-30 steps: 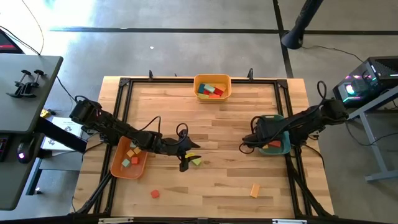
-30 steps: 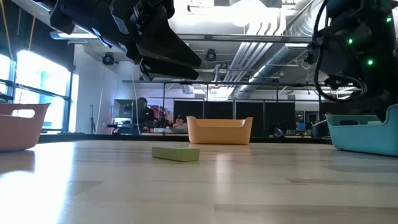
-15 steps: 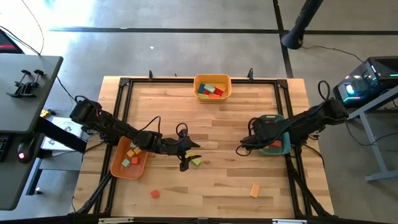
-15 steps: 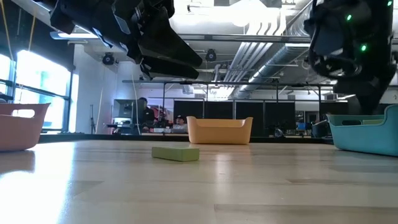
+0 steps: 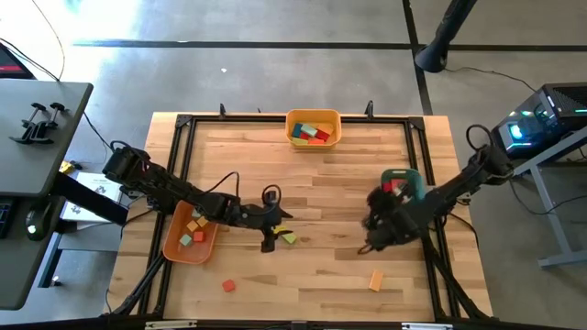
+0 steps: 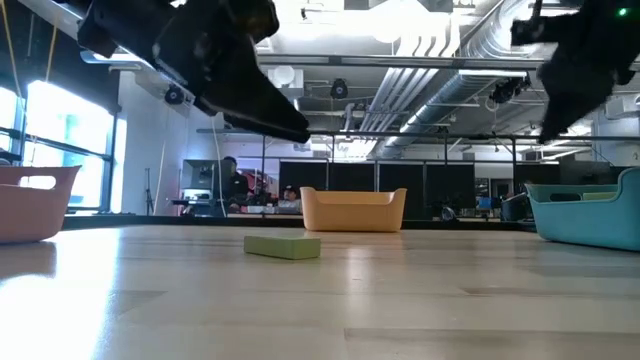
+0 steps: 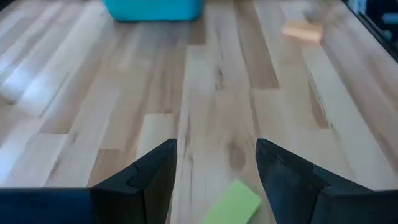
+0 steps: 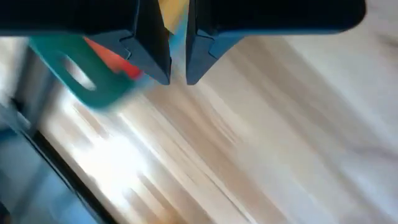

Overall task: Sort blocks by size
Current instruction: Put the green thin rectangular block into the yellow bin

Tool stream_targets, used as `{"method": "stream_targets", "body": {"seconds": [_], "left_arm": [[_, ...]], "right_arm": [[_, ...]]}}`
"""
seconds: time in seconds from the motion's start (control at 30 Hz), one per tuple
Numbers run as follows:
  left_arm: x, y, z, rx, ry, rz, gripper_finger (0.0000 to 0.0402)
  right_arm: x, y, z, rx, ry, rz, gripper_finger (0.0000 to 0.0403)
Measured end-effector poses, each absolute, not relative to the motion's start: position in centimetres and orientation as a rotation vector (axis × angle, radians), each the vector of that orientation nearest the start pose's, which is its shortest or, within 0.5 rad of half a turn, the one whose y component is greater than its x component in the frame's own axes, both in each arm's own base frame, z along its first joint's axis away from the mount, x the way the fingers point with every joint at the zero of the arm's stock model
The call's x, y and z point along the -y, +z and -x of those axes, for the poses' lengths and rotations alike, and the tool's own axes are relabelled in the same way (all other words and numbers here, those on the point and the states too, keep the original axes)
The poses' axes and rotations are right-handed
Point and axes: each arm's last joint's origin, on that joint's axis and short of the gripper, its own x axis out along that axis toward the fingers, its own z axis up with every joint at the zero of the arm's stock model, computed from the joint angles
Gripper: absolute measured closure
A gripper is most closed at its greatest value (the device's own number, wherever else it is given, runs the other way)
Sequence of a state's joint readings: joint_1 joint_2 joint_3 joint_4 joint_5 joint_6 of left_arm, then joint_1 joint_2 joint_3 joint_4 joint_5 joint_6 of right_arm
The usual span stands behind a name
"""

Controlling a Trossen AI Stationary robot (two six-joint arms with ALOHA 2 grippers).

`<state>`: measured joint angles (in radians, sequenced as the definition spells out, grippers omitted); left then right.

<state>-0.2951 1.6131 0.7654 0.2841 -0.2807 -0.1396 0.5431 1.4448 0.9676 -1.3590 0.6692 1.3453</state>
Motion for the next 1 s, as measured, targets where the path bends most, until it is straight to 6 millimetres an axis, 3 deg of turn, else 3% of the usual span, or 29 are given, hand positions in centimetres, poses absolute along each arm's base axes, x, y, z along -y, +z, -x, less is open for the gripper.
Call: {"method": "stream_targets", "body": {"seconds": [0.2,0.33,0.5,0.73,0.87,1.0], "left_arm": [[9.0,17.1,-30.7,-0.556,-0.19,-0.119,0.0195],[8.7,17.1,-30.7,-0.559,-0.279,-0.163,0.0195],[8.4,15.8,-31.2,-0.577,-0.341,-0.227,0.0195],[7.7,13.1,-32.9,-0.541,-0.427,-0.107,0.019],[7.0,11.3,-33.3,-0.576,-0.418,-0.095,0.0174],[6.2,10.8,-33.5,-0.603,-0.392,-0.071,0.0142]], "right_arm": [[-12.0,22.2,-20.1,-0.675,-0.818,-0.08,0.0359],[-12.9,22.5,-20.9,-0.539,-0.776,-0.084,0.0343],[-13.0,22.6,-21.7,-0.537,-0.739,-0.054,0.0282],[-12.8,22.6,-21.9,-0.565,-0.726,-0.011,0.0192],[-12.9,22.6,-21.9,-0.566,-0.72,-0.009,0.0172],[-12.9,22.6,-21.9,-0.575,-0.708,-0.017,0.017]]}}
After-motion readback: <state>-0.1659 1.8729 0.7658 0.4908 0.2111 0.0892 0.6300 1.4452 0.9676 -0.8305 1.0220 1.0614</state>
